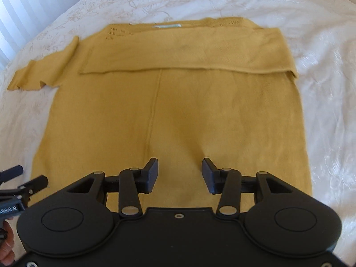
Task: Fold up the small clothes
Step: 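Withdraw the right tool back over the sweater body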
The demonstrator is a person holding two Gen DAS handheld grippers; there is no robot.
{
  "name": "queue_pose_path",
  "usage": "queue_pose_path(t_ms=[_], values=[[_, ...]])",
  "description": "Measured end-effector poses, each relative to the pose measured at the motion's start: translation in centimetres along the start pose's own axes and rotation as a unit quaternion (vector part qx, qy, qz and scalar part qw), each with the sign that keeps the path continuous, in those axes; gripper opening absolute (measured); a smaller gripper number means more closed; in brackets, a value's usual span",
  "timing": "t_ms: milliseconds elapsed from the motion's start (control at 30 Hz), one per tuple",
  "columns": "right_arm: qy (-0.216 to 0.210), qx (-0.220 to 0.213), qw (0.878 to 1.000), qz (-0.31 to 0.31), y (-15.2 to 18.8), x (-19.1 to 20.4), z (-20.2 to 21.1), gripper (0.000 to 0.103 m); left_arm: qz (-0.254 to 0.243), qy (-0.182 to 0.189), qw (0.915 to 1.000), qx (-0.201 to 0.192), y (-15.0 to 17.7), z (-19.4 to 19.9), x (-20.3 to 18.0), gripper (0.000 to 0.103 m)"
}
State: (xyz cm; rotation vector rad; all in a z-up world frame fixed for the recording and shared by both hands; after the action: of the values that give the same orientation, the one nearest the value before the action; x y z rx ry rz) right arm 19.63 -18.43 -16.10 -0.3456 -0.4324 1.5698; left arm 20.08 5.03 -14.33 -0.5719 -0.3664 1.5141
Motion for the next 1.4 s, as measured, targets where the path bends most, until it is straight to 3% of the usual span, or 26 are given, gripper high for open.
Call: queue_pose_path(t_ms=[200, 367, 467, 600, 767, 833, 933, 1067, 1200, 1400], values=[[0.024, 0.030, 0.999, 0.021, 7.8, -1.3, 3.2, 0.055, -0.081, -0.010, 0.9960, 0.037, 5.3, 2.0, -1.7, 0.099], [0.036, 0.085, 0.995, 0.032, 12.6, -1.9, 4.9, 0.059, -0.124, -0.026, 0.9906, 0.051, 8.1, 3.3, -2.1, 0.099], [0.034, 0.076, 0.996, 0.030, 12.7, -2.0, 6.6, 0.059, -0.121, -0.027, 0.9915, 0.038, 7.7, 4.7, -2.4, 0.099], [0.015, 0.009, 1.000, 0.004, 11.1, -1.5, 9.0, 0.059, -0.094, -0.004, 0.9955, 0.011, 6.1, 6.0, -4.0, 0.099], [-0.008, -0.031, 0.999, -0.017, 10.3, 0.5, 8.0, 0.059, -0.088, 0.025, 0.9958, 0.000, 5.5, 5.6, -7.4, 0.099], [-0.004, -0.028, 1.000, -0.013, 10.6, 1.1, 6.9, 0.059, -0.095, 0.033, 0.9949, -0.001, 5.6, 5.3, -8.7, 0.099], [0.002, 0.017, 1.000, 0.014, 12.5, 1.9, 5.0, 0.059, -0.106, 0.041, 0.9935, -0.001, 6.0, 5.0, -10.3, 0.099], [0.008, 0.011, 0.999, 0.042, 13.5, 2.2, 6.0, 0.059, -0.120, 0.058, 0.9909, 0.015, 7.3, 3.8, -12.0, 0.099], [0.009, 0.006, 1.000, 0.021, 13.4, 0.7, 7.3, 0.059, -0.126, 0.038, 0.9897, 0.057, 9.6, 1.3, -11.8, 0.099], [0.029, -0.008, 1.000, 0.003, 12.6, -1.8, 8.6, 0.059, -0.126, 0.041, 0.9907, 0.032, 10.3, 0.9, -11.3, 0.103]])
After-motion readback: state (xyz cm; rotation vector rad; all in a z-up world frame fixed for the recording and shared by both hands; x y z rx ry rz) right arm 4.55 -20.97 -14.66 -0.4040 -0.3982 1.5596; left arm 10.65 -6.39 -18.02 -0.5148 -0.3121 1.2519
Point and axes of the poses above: each gripper's, at about its wrist camera, not at the fingertips, and z roughly against the way its jaws point, x to its left, y to its underside, the point moved 8 cm from there along -z, roughly the way its jaws point, and after that the axes turned 8 degrees about z, right-handed, at the moved point
